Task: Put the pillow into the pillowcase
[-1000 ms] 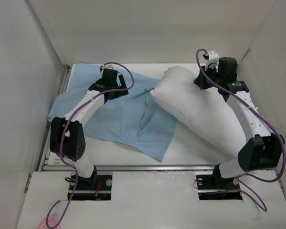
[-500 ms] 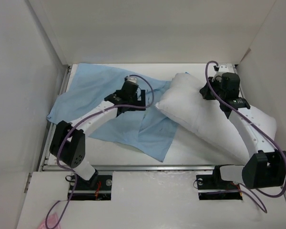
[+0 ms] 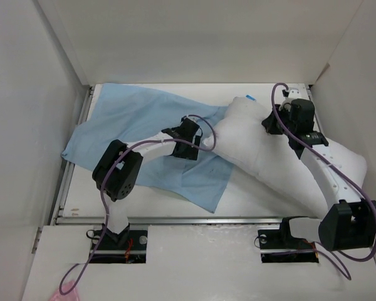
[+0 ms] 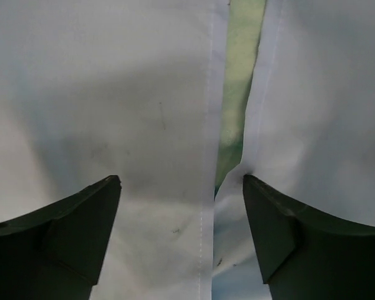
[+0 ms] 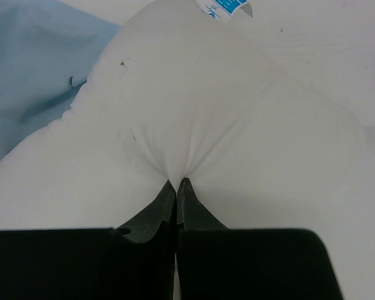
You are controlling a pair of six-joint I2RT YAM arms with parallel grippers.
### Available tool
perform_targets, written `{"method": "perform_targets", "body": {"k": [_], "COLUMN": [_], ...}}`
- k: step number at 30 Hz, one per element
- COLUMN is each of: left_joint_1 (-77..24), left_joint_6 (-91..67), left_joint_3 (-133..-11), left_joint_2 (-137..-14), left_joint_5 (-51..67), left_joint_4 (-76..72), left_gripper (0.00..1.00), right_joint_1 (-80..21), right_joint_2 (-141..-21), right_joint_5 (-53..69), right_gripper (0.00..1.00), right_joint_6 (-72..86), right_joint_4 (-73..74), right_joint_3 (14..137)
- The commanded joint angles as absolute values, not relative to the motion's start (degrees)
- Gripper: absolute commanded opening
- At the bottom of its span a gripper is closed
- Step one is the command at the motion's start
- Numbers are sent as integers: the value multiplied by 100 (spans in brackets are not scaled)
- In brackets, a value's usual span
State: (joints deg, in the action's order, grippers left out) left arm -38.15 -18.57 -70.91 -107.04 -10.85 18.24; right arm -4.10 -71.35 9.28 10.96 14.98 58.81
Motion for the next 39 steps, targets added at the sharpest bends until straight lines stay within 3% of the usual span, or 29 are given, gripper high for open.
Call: {"method": "perform_targets", "body": {"k": [1,6,7,11,20,26,31,36,39], "left_joint_1": [-3823,-3823,-3823,-3823,-3771,-3771,-3771,-3771,-3771], "left_joint_6": [-1978,-2180,-2232,-2328,-2443,-2530,-2646,-2768,-2821], "left_joint_3": [-7303,-7435,-7436,-7636,-8086,-7901,-7726,-7726,-7726], "left_joint_2": [-10836,-10942,-10873,-10731,-9933,-9185,-8859,-8789,-8789], "left_joint_5": [-1389,-1958,-2047,-2416,-2539,-2426,-2479,-2558,-2558], "left_joint_4": [2047,2268,2328,2495,2742,2619,2672,2680,2742], "left_gripper": [75,43,30,0,0,0,0,0,0], "right_joint_1": [-334,-334,-334,-334,-439,-721,-1123,-2108,-2566], "right_joint_2": [-6847,-6847,-6847,-6847,-5890,-4897,-5132,-5519,-5721], "right_joint_5": [624,572,571,571,1967,3759,5395,4914,4370], "right_gripper": [0,0,0,0,0,0,0,0,0], "right_joint_6": [1116,1116,1116,1064,502,-341,-1159,-1845,-1672], "right_joint_4": [1274,1327,1327,1327,1046,774,1343,2310,2067], "right_joint_3": [5871,5871,5871,5871,5696,5309,5256,5423,5292]}}
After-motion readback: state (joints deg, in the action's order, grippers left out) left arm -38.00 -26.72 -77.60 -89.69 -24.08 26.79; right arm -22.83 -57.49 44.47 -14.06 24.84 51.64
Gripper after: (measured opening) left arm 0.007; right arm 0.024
